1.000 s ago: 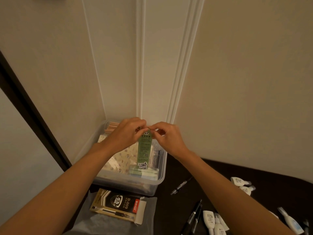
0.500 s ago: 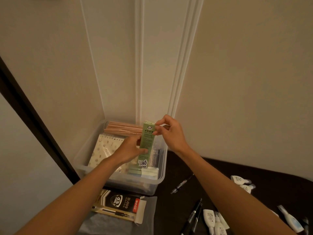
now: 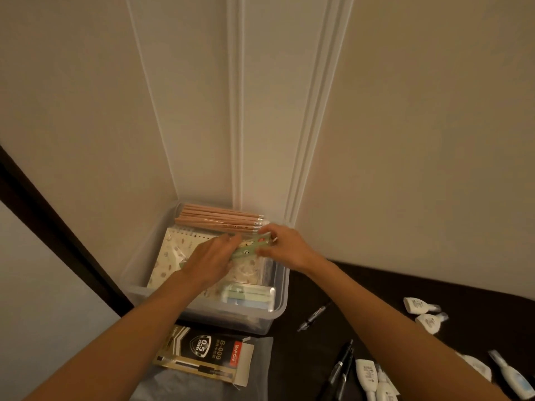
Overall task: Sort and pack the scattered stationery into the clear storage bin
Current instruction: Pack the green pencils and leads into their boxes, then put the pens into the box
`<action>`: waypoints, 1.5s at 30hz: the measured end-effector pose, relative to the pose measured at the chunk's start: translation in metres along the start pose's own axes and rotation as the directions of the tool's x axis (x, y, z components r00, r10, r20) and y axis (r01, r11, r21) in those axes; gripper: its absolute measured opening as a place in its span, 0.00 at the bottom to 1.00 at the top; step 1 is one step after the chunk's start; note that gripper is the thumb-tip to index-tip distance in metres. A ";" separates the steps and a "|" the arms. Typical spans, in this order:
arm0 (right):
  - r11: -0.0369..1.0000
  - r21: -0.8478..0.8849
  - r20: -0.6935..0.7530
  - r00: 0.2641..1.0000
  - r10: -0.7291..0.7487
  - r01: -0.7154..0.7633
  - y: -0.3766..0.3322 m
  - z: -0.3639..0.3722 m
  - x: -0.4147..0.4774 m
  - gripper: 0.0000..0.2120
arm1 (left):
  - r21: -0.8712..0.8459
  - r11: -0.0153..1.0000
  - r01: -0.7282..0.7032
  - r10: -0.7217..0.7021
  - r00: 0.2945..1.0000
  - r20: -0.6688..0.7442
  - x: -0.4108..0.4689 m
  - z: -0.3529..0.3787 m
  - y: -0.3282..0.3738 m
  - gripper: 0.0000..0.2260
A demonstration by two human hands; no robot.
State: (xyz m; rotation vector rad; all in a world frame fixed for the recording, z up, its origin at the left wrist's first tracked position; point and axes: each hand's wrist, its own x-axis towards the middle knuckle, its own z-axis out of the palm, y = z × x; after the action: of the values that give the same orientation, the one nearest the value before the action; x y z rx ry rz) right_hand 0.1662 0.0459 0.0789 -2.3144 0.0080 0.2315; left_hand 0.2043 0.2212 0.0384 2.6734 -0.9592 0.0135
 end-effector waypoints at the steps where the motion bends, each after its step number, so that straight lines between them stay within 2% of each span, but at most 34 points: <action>1: 0.992 -0.116 0.007 0.999 -0.051 0.051 0.005 0.004 0.000 0.16 | 0.021 1.000 0.021 -0.021 1.000 0.009 0.000 0.003 0.002 0.16; 3: 0.940 -0.323 0.021 0.993 -0.112 0.113 0.020 0.012 0.001 0.13 | 0.061 0.998 0.033 -0.036 0.998 0.055 0.001 0.006 0.003 0.12; 5: 0.880 -0.463 0.038 0.994 -0.102 0.108 0.034 0.017 0.002 0.13 | 0.077 0.997 0.014 -0.024 0.991 0.129 0.001 0.011 0.002 0.09; 9: 0.907 -0.413 0.081 0.995 -0.052 0.081 0.042 0.022 0.000 0.18 | 0.061 0.998 -0.009 0.000 0.990 0.144 -0.004 0.021 -0.003 0.10; 11: 0.931 -0.362 0.090 0.996 -0.015 0.047 0.043 0.024 0.001 0.23 | -0.013 1.000 0.019 -0.017 0.989 0.144 -0.005 0.026 -0.008 0.11; 15: 0.873 -0.485 0.095 0.995 0.009 0.038 0.042 0.028 -0.003 0.20 | -0.154 0.978 0.143 -0.108 0.971 0.214 -0.005 0.028 -0.010 0.19; 17: 0.847 -0.531 0.040 0.999 0.004 0.017 0.040 0.030 -0.006 0.21 | -0.138 0.969 0.207 -0.170 0.955 0.243 -0.005 0.026 -0.010 0.23; 20: 0.787 -0.617 0.011 1.000 0.020 -0.009 0.037 0.035 -0.010 0.19 | -0.037 0.974 0.225 -0.210 0.949 0.236 -0.007 0.026 -0.008 0.24; 23: 0.740 -0.671 -0.020 0.999 0.030 -0.036 0.035 0.040 -0.011 0.18 | -0.046 0.959 0.280 -0.266 0.944 0.196 -0.009 0.029 -0.002 0.24; 29: 0.736 -0.666 -0.151 0.988 0.025 -0.121 0.030 0.047 -0.020 0.20 | -0.247 0.901 0.356 -0.344 0.934 0.093 -0.018 0.032 0.015 0.21; 32: 0.733 -0.666 -0.166 0.986 0.036 -0.138 0.026 0.051 -0.023 0.16 | -0.326 0.847 0.419 -0.439 0.899 0.015 -0.024 0.029 0.021 0.11; 34: 0.763 -0.634 -0.143 0.989 0.046 -0.127 0.025 0.050 -0.023 0.19 | -0.253 0.851 0.460 -0.463 0.885 0.053 -0.026 0.028 0.023 0.06; 35: 0.783 -0.611 -0.124 0.991 0.053 -0.118 0.026 0.049 -0.023 0.20 | -0.192 0.862 0.470 -0.459 0.883 0.103 -0.026 0.028 0.023 0.06; 40: 0.831 -0.550 -0.069 0.996 0.054 -0.083 0.031 0.046 -0.028 0.13 | -0.121 0.867 0.483 -0.457 0.868 0.192 -0.024 0.028 0.024 0.10; 42: 0.860 -0.507 -0.082 0.996 0.026 -0.064 0.032 0.048 -0.033 0.11 | -0.124 0.877 0.463 -0.439 0.880 0.178 -0.028 0.029 0.027 0.10; 45: 0.928 -0.372 -0.180 0.981 -0.067 -0.005 0.033 0.053 -0.049 0.10 | -0.162 0.911 0.381 -0.380 0.924 0.038 -0.040 0.030 0.041 0.12</action>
State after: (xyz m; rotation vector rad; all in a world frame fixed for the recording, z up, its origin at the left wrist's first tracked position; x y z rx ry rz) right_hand 0.1067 0.0580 0.0278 -2.7054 0.0251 -0.0094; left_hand 0.1455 0.2075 0.0168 2.6547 -0.4035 -0.1515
